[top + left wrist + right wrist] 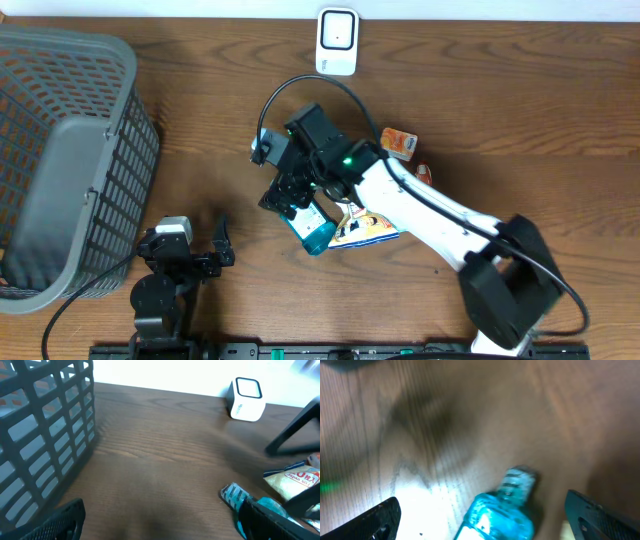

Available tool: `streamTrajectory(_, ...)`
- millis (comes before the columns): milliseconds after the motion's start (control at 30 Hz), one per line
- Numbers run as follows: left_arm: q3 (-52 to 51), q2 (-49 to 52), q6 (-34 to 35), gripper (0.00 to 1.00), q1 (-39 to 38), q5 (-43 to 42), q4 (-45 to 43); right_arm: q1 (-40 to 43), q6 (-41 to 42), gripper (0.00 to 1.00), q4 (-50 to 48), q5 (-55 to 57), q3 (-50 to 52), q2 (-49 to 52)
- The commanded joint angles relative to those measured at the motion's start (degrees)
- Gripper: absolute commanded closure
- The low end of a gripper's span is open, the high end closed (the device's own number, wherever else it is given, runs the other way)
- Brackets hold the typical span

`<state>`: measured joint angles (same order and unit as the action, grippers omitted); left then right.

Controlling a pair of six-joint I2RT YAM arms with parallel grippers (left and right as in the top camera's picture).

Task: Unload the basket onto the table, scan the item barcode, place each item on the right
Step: 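Grasp the teal Listerine bottle by its cap with the right gripper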

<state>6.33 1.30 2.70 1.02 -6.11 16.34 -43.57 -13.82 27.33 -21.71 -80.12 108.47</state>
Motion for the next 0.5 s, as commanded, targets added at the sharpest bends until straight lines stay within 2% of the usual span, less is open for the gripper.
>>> streamTrajectory(0, -0.8, 0.0, -1.0, 0.02, 0.2, -0.8, 1.6, 0.1, 2.0, 0.02, -0.2, -4.3, -0.8, 5.1)
streamTrajectory(133, -0.8, 0.0, -1.0, 0.02, 0.2, -0.8, 1.6, 0.2, 2.0, 0.09, -0.8, -2.1, -0.8, 8.6)
streamTrajectory(267, -0.8, 0.0, -1.0, 0.02, 0.2, -0.8, 1.6, 0.7, 2.0, 0.08, -1.0, 1.0, -0.8, 10.5)
streamTrajectory(467, -0.8, 0.0, -1.0, 0.02, 0.2, -0.8, 1.6, 1.3, 2.1, 0.14, 0.3, -1.4, -0.8, 11.6)
